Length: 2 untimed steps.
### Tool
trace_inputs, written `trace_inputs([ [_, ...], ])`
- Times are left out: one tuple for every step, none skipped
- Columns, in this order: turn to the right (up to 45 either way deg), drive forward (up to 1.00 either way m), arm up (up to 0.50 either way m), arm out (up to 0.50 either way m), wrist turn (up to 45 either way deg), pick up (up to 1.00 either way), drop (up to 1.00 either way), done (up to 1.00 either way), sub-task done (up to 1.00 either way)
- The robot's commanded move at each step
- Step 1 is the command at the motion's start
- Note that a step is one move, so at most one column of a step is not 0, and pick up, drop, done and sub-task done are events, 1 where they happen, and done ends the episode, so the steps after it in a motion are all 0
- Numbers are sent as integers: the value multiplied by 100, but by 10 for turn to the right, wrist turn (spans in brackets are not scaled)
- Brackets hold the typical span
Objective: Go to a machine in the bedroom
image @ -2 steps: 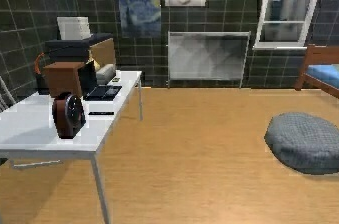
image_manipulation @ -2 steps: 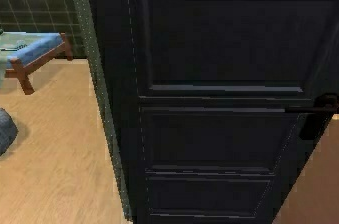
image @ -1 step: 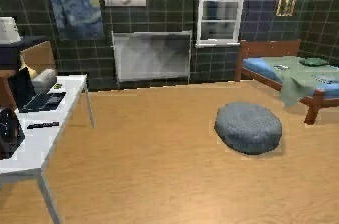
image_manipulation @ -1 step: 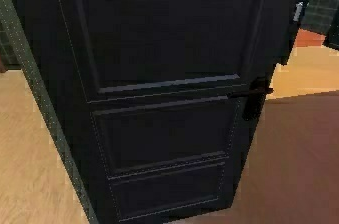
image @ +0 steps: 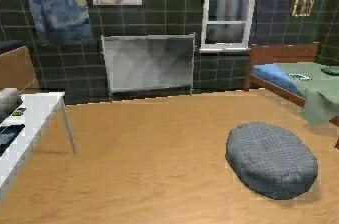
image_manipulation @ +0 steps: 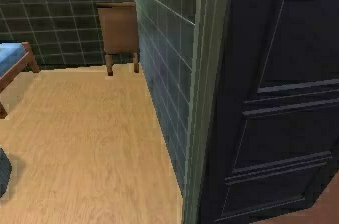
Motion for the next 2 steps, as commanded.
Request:
trace_inputs([
  [-180, 0, 0, 0, 0, 0, 0, 0, 0],
  [0, 50, 0, 0, 0, 0, 0, 0, 0],
])
